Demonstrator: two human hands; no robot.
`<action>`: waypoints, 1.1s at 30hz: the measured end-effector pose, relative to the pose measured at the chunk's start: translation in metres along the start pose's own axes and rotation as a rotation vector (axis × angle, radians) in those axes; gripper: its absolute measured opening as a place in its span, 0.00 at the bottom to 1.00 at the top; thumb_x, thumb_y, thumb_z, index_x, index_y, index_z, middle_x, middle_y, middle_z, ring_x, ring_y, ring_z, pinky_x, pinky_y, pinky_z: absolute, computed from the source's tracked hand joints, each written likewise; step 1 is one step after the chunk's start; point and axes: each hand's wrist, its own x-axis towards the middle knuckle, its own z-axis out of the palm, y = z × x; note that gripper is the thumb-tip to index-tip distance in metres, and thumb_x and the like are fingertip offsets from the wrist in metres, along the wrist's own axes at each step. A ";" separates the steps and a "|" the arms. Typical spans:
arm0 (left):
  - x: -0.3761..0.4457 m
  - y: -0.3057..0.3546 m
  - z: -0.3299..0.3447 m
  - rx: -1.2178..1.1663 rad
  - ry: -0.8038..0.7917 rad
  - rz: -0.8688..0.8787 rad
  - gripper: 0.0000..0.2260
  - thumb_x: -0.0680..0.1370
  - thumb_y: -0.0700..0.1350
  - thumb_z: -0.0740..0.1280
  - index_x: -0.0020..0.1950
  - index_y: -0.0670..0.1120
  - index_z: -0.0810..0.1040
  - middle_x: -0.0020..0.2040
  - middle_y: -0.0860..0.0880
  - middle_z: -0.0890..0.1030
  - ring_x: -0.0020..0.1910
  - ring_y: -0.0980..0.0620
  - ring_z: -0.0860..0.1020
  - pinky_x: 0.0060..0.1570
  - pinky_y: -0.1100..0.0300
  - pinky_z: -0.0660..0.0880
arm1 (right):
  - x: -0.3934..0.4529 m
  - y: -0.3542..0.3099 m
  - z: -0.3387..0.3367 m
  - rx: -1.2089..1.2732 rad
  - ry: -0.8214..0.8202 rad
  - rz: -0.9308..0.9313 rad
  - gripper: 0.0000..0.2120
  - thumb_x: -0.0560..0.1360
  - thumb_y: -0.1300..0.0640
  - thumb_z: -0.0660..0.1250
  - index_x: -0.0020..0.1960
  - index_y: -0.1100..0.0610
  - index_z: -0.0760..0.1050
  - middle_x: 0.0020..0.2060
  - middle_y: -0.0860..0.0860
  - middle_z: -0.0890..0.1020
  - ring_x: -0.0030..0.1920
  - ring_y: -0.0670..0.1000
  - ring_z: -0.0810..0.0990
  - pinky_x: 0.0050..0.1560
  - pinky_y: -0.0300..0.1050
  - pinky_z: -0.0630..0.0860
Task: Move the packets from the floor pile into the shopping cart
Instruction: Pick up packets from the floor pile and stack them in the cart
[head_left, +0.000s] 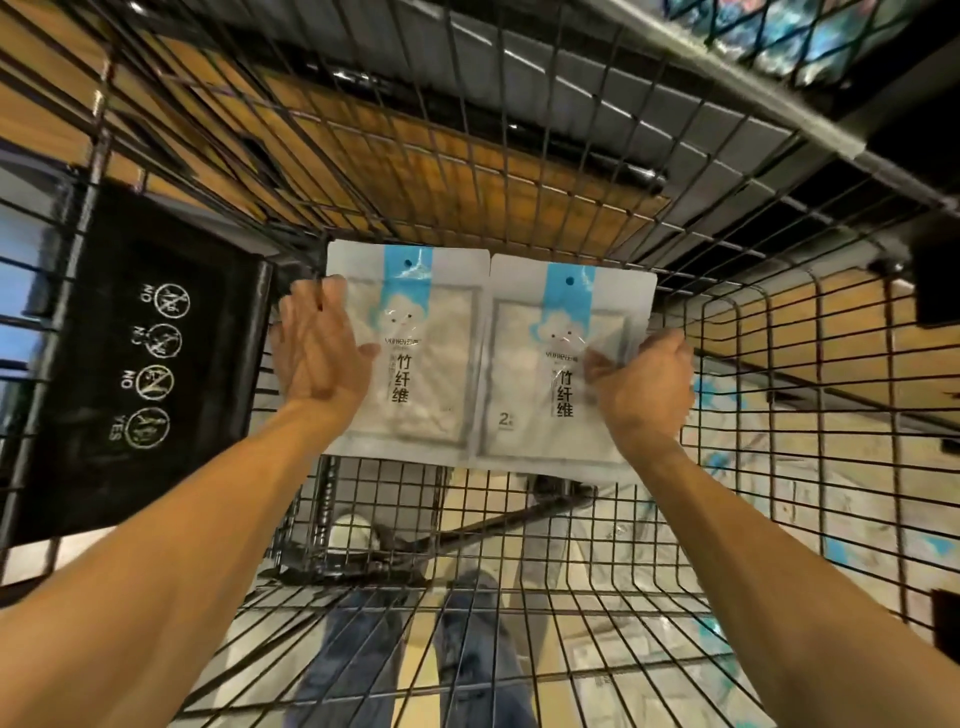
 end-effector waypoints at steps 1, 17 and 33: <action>-0.001 0.002 -0.003 0.042 -0.012 0.032 0.29 0.73 0.50 0.76 0.68 0.46 0.67 0.67 0.41 0.69 0.67 0.40 0.69 0.65 0.43 0.69 | 0.000 -0.001 -0.004 -0.059 -0.003 -0.026 0.35 0.73 0.47 0.77 0.69 0.62 0.66 0.66 0.60 0.73 0.68 0.62 0.72 0.68 0.64 0.71; -0.013 0.111 -0.251 0.188 0.020 0.282 0.26 0.81 0.59 0.59 0.76 0.48 0.70 0.77 0.42 0.69 0.74 0.41 0.68 0.69 0.43 0.66 | -0.045 -0.083 -0.235 -0.157 -0.015 -0.445 0.27 0.79 0.42 0.65 0.74 0.51 0.70 0.73 0.52 0.72 0.74 0.57 0.68 0.75 0.65 0.62; -0.075 0.247 -0.600 0.016 0.287 0.404 0.27 0.82 0.62 0.58 0.78 0.52 0.67 0.78 0.47 0.68 0.75 0.42 0.68 0.72 0.47 0.67 | -0.107 -0.167 -0.591 -0.013 0.335 -0.548 0.28 0.77 0.35 0.65 0.72 0.48 0.73 0.65 0.54 0.80 0.64 0.60 0.78 0.54 0.53 0.75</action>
